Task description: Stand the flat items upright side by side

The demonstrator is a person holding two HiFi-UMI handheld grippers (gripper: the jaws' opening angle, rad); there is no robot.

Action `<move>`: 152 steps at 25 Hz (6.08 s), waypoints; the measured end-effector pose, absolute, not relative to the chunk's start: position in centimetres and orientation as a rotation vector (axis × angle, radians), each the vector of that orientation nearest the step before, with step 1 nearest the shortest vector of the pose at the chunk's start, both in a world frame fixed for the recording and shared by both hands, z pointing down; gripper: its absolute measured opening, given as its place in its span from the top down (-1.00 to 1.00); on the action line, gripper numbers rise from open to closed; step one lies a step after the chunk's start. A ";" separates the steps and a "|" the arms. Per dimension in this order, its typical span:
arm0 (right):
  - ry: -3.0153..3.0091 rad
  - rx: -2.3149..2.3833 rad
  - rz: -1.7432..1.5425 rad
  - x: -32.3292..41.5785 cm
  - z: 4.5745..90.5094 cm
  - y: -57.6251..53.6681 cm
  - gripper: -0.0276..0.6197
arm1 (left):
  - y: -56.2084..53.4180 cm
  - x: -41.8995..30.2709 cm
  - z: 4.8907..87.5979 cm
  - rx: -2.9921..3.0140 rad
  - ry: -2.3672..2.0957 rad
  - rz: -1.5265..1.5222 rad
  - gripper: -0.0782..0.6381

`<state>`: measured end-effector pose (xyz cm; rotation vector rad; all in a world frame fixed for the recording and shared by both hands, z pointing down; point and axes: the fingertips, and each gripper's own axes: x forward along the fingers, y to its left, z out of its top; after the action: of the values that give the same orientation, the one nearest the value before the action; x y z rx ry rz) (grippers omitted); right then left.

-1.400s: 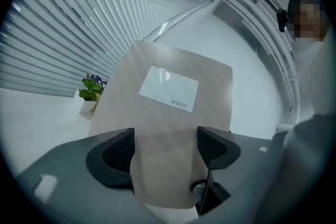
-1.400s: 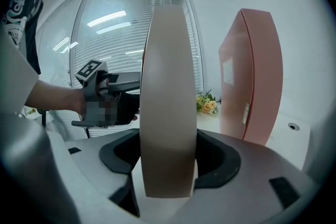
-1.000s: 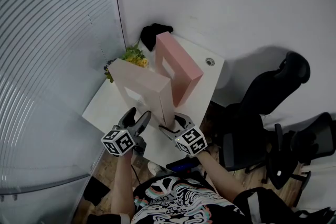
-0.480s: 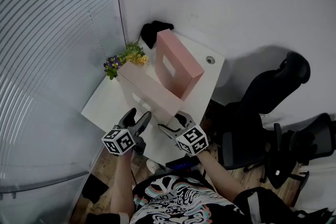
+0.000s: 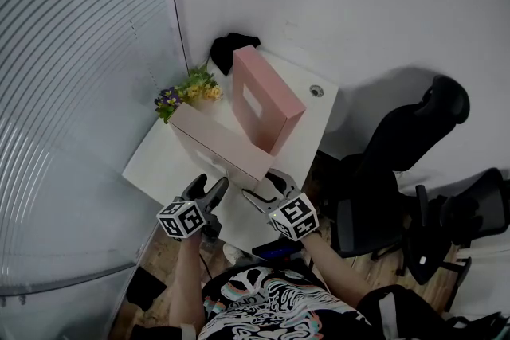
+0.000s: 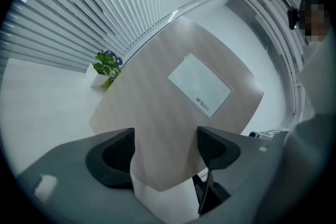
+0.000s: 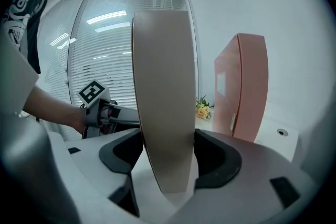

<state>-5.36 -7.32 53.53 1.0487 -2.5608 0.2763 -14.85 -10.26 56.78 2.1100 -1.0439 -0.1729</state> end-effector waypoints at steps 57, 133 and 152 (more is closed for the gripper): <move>-2.474 1.265 0.453 -0.7 52.9 -11.4 0.27 | -18.7 -10.9 59.1 1.956 -0.949 -0.257 -0.09; -2.464 1.328 0.614 7.7 56.7 -29.5 0.35 | -24.0 -10.6 60.4 1.809 -0.965 -0.235 0.09; -2.423 1.622 0.553 10.7 52.9 -23.5 0.41 | -20.9 -11.5 54.2 2.186 -1.220 -0.078 0.06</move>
<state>10.74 -23.54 52.85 1.6220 -2.4233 0.5532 -11.46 -20.91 54.20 2.1856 -1.2203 -0.0780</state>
